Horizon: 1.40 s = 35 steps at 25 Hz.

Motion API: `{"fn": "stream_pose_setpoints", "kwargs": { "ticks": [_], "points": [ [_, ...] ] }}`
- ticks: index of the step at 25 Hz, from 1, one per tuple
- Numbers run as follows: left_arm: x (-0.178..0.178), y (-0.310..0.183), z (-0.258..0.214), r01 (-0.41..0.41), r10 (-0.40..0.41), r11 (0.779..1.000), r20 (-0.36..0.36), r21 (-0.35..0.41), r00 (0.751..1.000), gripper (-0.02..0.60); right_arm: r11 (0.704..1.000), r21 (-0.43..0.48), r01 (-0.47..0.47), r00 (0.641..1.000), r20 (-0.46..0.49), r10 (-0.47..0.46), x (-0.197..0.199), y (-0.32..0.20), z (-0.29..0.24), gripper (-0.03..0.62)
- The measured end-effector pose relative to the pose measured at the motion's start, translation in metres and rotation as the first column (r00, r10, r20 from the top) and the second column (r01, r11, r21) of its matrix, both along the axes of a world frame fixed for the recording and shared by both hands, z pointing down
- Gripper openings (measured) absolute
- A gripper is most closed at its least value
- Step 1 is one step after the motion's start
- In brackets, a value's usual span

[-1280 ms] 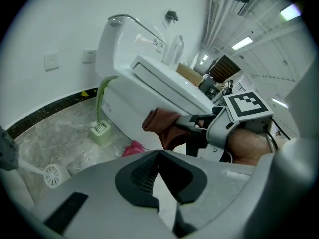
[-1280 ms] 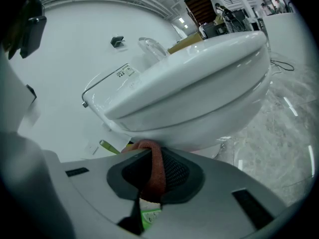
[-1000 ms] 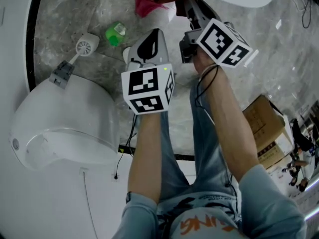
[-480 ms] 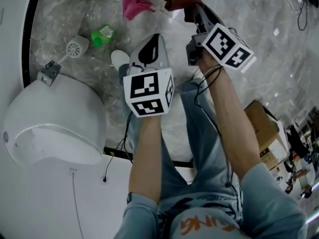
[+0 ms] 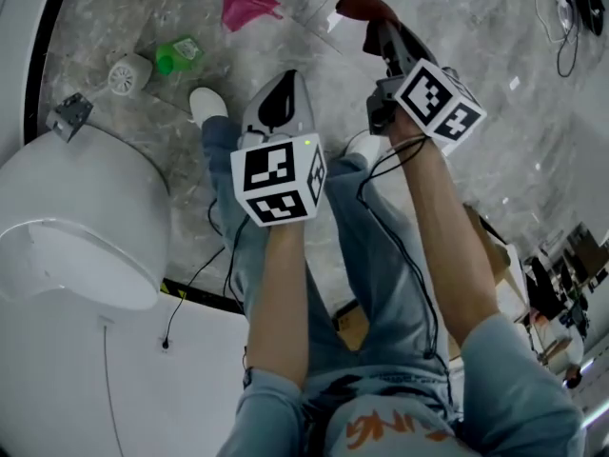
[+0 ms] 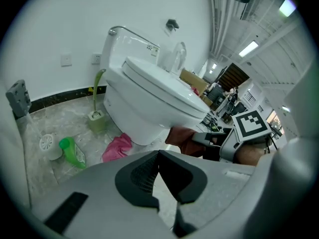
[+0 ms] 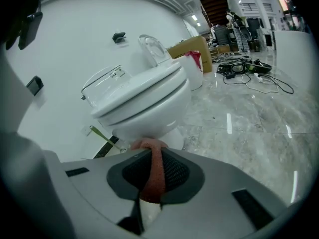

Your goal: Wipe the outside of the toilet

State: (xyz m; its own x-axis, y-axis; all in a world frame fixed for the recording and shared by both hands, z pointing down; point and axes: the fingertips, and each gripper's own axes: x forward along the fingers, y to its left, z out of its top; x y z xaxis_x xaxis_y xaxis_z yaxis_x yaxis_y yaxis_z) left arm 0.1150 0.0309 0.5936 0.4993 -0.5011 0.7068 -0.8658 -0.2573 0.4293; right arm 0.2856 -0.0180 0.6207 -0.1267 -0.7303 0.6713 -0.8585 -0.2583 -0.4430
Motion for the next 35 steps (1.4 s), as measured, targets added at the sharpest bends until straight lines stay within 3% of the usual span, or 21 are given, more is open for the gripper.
{"fn": "stream_pose_setpoints", "kwargs": {
  "ticks": [5,10,22,31,35],
  "points": [
    [-0.012,0.003,-0.005,0.024,-0.024,1.000,-0.021,0.001,0.999,-0.002,0.999,-0.019,0.032,0.999,0.012,-0.032,-0.024,0.015,-0.001,0.043],
    [-0.042,0.000,-0.005,0.018,-0.019,1.000,-0.017,-0.015,1.000,-0.002,0.997,-0.032,0.065,0.997,0.045,-0.063,-0.074,0.017,-0.002,0.043],
    [-0.117,-0.050,0.015,0.021,-0.022,0.998,-0.025,-0.053,0.999,-0.002,0.999,-0.042,0.020,0.995,0.100,-0.015,-0.167,-0.037,0.016,0.043],
    [-0.167,-0.094,0.052,0.140,-0.145,0.986,-0.052,-0.088,0.988,-0.002,0.999,-0.021,0.035,0.997,0.072,-0.034,-0.216,-0.095,0.044,0.040],
    [-0.189,-0.107,0.071,0.207,-0.214,0.972,-0.057,-0.107,0.975,-0.002,0.996,-0.012,0.088,0.996,0.032,-0.088,-0.231,-0.121,0.059,0.038]
  ]
}}
